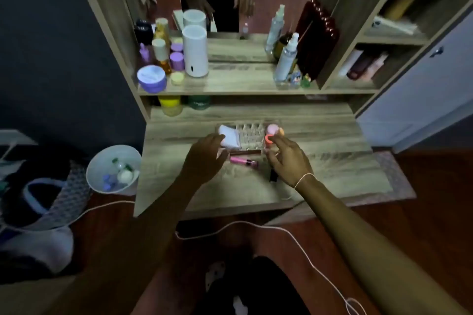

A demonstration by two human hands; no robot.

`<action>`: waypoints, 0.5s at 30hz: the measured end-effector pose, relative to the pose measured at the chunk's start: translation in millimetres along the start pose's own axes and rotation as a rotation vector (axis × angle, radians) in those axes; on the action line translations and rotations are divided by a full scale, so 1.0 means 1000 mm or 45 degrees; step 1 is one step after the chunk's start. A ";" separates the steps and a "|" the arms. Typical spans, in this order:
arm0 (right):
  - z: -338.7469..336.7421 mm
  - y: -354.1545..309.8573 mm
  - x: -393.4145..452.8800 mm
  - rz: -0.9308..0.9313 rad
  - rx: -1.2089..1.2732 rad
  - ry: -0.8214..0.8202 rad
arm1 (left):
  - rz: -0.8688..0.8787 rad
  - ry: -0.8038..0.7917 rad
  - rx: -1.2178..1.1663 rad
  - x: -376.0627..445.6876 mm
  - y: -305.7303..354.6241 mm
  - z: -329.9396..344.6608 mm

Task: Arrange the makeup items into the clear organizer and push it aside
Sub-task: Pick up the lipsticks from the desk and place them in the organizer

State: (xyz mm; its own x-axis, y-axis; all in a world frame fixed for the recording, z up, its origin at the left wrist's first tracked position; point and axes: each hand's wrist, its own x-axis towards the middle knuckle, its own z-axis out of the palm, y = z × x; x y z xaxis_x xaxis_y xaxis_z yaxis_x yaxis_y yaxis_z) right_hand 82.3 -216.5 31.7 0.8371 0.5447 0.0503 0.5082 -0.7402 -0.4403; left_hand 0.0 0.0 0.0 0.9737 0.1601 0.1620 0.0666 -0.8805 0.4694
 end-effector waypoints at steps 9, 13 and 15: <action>0.039 0.051 -0.015 0.434 0.114 -0.091 | 0.018 -0.180 -0.009 0.009 0.018 0.057; 0.057 0.069 -0.010 0.518 0.151 -0.177 | 0.033 -0.234 0.011 0.021 0.027 0.077; 0.062 0.074 -0.008 0.542 0.182 -0.172 | 0.078 -0.264 0.070 0.027 0.030 0.084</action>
State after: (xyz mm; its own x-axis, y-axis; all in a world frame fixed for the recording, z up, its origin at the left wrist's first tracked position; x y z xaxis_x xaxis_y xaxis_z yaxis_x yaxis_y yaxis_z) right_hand 100.9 -251.2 -56.4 0.9264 0.2577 -0.2746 0.0842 -0.8524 -0.5161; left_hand 46.5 -59.2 -54.1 0.9999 0.0154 0.0037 0.0125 -0.9096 0.4152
